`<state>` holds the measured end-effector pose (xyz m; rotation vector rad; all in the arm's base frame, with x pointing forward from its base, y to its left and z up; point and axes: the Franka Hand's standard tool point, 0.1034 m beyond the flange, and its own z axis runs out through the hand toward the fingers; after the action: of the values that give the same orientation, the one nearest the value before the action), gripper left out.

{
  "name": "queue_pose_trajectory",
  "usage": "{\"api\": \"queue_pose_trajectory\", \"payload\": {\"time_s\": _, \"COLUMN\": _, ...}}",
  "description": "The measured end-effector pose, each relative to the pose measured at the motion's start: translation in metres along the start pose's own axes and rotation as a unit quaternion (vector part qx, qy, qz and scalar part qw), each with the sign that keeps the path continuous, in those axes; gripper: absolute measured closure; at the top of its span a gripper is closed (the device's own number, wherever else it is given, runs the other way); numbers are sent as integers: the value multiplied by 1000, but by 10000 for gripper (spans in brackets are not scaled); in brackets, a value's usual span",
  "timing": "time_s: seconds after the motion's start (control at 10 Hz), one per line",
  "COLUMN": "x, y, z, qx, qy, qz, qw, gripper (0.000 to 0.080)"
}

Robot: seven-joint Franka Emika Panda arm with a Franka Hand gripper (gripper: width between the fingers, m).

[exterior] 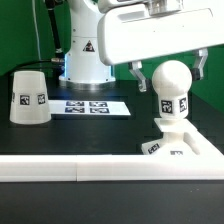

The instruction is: Assemble lamp

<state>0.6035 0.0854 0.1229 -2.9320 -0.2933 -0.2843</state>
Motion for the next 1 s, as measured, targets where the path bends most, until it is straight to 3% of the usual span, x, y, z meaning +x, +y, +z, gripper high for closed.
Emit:
{"api": "queue_pose_trajectory", "payload": {"time_s": 0.6, "x": -2, "y": -4, "z": 4, "qx": -15, "qy": -13, "qz": -183, "qw": 983, "gripper": 100}}
{"api": "queue_pose_trajectory", "payload": {"time_s": 1.0, "x": 2, "y": -2, "z": 6, "qx": -23, "qy": -28, "qz": -333, "qw": 942, "gripper": 100}}
